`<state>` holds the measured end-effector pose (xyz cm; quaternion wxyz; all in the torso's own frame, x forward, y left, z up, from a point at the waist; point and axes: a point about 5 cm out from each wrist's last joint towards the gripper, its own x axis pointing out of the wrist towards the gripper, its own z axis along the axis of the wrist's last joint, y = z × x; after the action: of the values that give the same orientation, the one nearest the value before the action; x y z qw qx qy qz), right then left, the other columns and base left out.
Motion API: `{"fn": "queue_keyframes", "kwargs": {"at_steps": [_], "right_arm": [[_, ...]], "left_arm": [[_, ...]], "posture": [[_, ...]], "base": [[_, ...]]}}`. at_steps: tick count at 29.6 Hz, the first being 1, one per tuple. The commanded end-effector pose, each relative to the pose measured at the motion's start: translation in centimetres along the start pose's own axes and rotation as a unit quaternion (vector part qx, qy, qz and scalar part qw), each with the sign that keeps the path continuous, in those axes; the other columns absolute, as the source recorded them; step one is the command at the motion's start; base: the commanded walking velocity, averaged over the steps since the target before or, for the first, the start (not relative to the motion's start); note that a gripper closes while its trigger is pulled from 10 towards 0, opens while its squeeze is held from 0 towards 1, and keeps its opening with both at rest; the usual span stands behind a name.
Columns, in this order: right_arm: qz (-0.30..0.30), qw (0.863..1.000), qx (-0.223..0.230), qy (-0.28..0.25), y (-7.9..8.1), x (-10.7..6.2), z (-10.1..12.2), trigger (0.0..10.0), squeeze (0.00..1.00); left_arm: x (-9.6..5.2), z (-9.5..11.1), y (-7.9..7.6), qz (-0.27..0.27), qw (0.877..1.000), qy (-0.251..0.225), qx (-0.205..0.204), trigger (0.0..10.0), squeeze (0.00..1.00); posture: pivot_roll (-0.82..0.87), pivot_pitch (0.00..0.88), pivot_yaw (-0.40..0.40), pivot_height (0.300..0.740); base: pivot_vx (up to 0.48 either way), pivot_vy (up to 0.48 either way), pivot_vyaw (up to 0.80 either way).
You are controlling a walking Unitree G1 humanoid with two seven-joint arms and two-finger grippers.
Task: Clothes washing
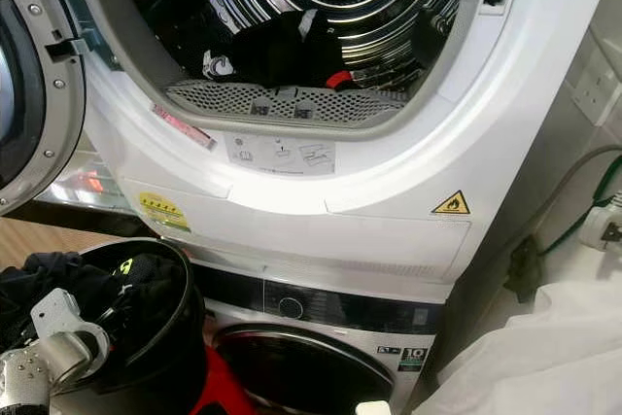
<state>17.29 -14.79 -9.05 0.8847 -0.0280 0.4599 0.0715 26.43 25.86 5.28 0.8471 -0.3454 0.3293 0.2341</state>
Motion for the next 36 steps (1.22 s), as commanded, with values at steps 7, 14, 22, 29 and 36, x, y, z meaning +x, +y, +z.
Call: {"fn": "queue_keyframes", "kwargs": {"at_steps": [7,14,22,29,36], "right_arm": [[0.004,1.000,-0.005,-0.001,-0.1,0.0,0.2,10.0,0.00],[0.011,1.000,-0.023,0.008,-0.3,-0.2,-0.6,10.0,0.00],[-0.005,0.999,-0.030,0.010,-2.0,-0.4,-0.6,10.0,0.00],[-0.008,0.998,-0.058,-0.007,-3.1,-0.3,0.9,10.0,0.00],[-0.014,0.999,-0.052,-0.009,-3.3,-0.3,0.8,10.0,0.00]], "left_arm": [[2.0,-2.2,1.4,0.051,0.995,0.034,-0.083,10.0,0.00],[2.7,-1.0,1.4,0.051,0.992,-0.005,-0.118,10.0,0.00],[3.6,-2.5,1.4,0.068,0.993,0.020,-0.099,10.0,0.00],[3.9,-3.6,1.1,0.071,0.994,0.030,-0.082,0.0,0.00],[4.2,-4.3,-0.2,0.055,0.995,0.038,-0.077,0.0,0.00]], "posture": [[0.14,0.000,0.047,0.740],[0.12,0.000,0.028,0.740],[0.11,0.000,-0.004,0.740],[0.09,0.000,-0.032,0.740],[0.06,0.000,-0.026,0.740]], "base": [[0.000,0.000,0.00],[0.000,0.000,0.00],[0.000,0.000,0.00],[0.000,0.000,0.00],[0.000,0.000,0.00]]}}
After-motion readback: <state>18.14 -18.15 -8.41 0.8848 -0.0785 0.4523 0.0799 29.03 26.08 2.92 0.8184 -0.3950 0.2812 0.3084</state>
